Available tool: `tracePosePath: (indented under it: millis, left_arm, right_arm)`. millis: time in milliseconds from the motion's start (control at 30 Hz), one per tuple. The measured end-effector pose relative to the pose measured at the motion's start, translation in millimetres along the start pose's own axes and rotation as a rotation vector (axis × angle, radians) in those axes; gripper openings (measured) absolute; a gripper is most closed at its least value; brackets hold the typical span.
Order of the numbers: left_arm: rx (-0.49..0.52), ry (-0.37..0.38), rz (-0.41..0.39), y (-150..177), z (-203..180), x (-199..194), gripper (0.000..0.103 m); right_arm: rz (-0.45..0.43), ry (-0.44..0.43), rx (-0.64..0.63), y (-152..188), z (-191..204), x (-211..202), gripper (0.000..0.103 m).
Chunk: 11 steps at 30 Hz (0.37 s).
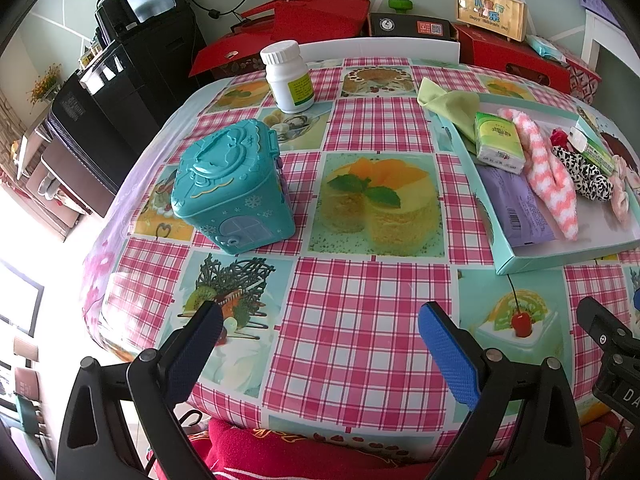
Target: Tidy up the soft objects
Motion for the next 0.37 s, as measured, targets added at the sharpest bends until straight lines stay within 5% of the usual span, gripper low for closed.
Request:
tracePosePath:
  millis: [367]
  left_arm:
    - [0.013,-0.006,-0.009,0.6,-1.2,0.2,0.098]
  right_arm:
    - [0.001,0.0,0.0,0.0,0.0,0.1,0.103]
Point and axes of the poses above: each gripper's, at about its wrist camera, not at the fingertips, and x roughly the way its jaws point, z to its left, y to its underside, the point moved 6 cm from there along x, roughly the way its jaws point, and after that the axes turned 5 degrees about -y, right-handed, at the moved point
